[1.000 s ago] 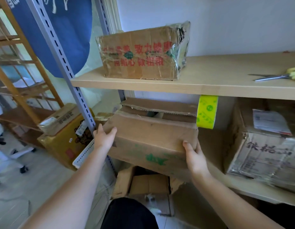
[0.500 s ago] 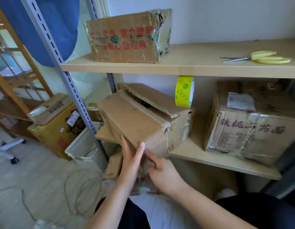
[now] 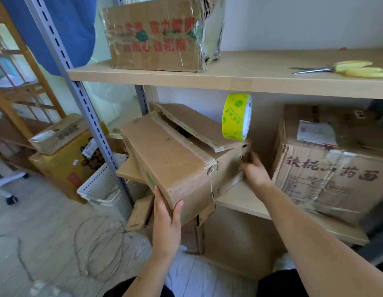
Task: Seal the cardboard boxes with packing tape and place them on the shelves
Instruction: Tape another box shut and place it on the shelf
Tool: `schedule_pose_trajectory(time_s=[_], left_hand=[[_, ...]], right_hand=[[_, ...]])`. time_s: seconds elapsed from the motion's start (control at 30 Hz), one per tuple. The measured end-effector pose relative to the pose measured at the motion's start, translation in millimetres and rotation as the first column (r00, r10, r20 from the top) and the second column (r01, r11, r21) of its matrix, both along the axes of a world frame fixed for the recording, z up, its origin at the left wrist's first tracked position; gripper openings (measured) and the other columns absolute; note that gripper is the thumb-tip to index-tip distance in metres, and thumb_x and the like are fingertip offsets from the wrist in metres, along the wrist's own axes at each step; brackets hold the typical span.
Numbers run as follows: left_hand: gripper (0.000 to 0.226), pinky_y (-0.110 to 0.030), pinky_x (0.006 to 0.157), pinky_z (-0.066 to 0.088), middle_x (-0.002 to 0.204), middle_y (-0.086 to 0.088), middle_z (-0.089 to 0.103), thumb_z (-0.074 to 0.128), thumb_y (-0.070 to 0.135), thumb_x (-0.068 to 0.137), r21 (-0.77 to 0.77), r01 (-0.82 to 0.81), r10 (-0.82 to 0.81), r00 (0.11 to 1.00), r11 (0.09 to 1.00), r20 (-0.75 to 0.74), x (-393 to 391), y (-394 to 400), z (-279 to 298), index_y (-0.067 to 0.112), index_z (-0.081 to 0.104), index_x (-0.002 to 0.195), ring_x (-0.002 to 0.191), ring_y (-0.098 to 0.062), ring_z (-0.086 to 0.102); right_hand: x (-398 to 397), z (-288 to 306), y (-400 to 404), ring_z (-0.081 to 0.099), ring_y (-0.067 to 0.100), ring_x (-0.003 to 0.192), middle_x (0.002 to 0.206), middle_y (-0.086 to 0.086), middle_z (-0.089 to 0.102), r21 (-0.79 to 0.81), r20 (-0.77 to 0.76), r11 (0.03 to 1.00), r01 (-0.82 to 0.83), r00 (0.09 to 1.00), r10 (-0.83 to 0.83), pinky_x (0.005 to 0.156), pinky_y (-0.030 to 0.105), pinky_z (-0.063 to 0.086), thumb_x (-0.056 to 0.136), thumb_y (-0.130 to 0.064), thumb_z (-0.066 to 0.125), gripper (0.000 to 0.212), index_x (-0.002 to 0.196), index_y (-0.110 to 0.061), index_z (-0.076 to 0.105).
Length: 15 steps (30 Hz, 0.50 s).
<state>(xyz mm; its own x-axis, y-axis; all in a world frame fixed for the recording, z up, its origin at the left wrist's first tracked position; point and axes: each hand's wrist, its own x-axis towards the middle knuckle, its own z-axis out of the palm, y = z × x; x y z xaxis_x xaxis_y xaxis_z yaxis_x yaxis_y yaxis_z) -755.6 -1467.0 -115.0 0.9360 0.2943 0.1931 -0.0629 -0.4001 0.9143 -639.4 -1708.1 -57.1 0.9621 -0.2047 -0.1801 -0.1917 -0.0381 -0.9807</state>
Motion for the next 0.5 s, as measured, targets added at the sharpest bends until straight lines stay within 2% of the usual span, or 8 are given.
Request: schedule_pose_trajectory(time_s=[0.07, 0.13, 0.2, 0.23, 0.27, 0.37, 0.43, 0.5], left_hand=[[0.077, -0.037, 0.118, 0.033, 0.158, 0.008, 0.033, 0.043, 0.058, 0.094, -0.016, -0.004, 0.004, 1.000, 1.000, 0.004, -2, 6, 0, 0.032, 0.010, 0.158, 0.145, -0.009, 0.032], [0.069, -0.030, 0.113, 0.038, 0.151, 0.008, 0.042, 0.043, 0.052, 0.095, -0.034, -0.007, 0.006, 1.000, 0.999, -0.023, -7, 16, 4, 0.026, 0.022, 0.156, 0.139, -0.008, 0.039], [0.049, -0.008, 0.094, 0.042, 0.134, 0.015, 0.054, 0.044, 0.043, 0.099, -0.060, 0.001, -0.006, 0.996, 0.998, -0.093, -15, 27, 10, 0.027, 0.039, 0.144, 0.127, -0.007, 0.049], [0.037, -0.002, 0.083, 0.041, 0.124, 0.019, 0.056, 0.045, 0.039, 0.100, -0.060, 0.002, -0.009, 0.993, 0.998, -0.120, -17, 34, 11, 0.030, 0.044, 0.136, 0.119, -0.006, 0.053], [0.033, -0.001, 0.076, 0.041, 0.117, 0.022, 0.057, 0.046, 0.038, 0.100, -0.056, -0.001, -0.007, 0.991, 0.998, -0.135, -19, 42, 12, 0.031, 0.046, 0.132, 0.113, -0.004, 0.055], [0.038, -0.018, 0.079, 0.042, 0.116, 0.014, 0.061, 0.047, 0.043, 0.099, -0.024, -0.017, 0.012, 0.986, 1.000, -0.166, -16, 62, 15, 0.024, 0.054, 0.132, 0.112, -0.011, 0.057], [0.040, -0.027, 0.088, 0.041, 0.120, 0.012, 0.060, 0.046, 0.042, 0.101, -0.069, -0.026, 0.013, 0.982, 0.997, -0.189, -11, 70, 15, 0.023, 0.053, 0.136, 0.116, -0.013, 0.056], [0.040, -0.029, 0.094, 0.040, 0.124, 0.012, 0.059, 0.044, 0.040, 0.103, -0.105, -0.039, 0.020, 0.983, 0.994, -0.181, -3, 71, 15, 0.024, 0.052, 0.139, 0.119, -0.012, 0.054]], right_hand=[[-4, 8, 4, 0.060, 0.031, 0.109, 0.109, 0.006, 0.066, -0.089, -0.022, 0.993, 0.081, 0.996, -0.083, 0.096, 0.042, 0.049, 0.073, -0.017, 0.059, 0.045, 0.117, -0.025, 0.057], [-16, 16, 5, 0.059, 0.030, 0.097, 0.098, 0.007, 0.063, -0.271, -0.016, 0.953, 0.136, 0.989, -0.146, 0.081, 0.035, 0.046, 0.085, -0.016, 0.057, 0.021, 0.106, -0.017, 0.056], [-32, 18, 5, 0.055, 0.028, 0.088, 0.094, 0.007, 0.061, -0.429, 0.036, 0.890, 0.156, 0.987, -0.156, 0.074, 0.032, 0.039, 0.090, -0.019, 0.055, 0.014, 0.103, -0.013, 0.055], [-42, 18, 6, 0.054, 0.028, 0.085, 0.092, 0.008, 0.060, -0.477, 0.069, 0.863, 0.169, 0.986, -0.154, 0.074, 0.032, 0.039, 0.091, -0.021, 0.055, 0.014, 0.100, -0.011, 0.053], [-51, 17, 6, 0.054, 0.029, 0.085, 0.091, 0.009, 0.060, -0.507, 0.099, 0.842, 0.183, 0.983, -0.155, 0.074, 0.034, 0.040, 0.092, -0.023, 0.055, 0.015, 0.098, -0.010, 0.052], [-79, 10, 4, 0.058, 0.029, 0.082, 0.088, 0.009, 0.060, -0.565, 0.168, 0.808, 0.169, 0.982, -0.088, 0.076, 0.042, 0.049, 0.092, -0.025, 0.056, 0.016, 0.092, -0.011, 0.049], [-94, 5, 1, 0.057, 0.023, 0.076, 0.087, 0.007, 0.057, -0.627, 0.218, 0.769, 0.121, 0.976, 0.024, 0.071, 0.040, 0.049, 0.091, -0.024, 0.058, 0.016, 0.090, -0.013, 0.047], [-100, 3, -3, 0.056, 0.016, 0.077, 0.090, 0.002, 0.056, -0.690, 0.234, 0.721, 0.054, 0.960, 0.151, 0.071, 0.036, 0.049, 0.091, -0.025, 0.060, 0.015, 0.093, -0.016, 0.047]])
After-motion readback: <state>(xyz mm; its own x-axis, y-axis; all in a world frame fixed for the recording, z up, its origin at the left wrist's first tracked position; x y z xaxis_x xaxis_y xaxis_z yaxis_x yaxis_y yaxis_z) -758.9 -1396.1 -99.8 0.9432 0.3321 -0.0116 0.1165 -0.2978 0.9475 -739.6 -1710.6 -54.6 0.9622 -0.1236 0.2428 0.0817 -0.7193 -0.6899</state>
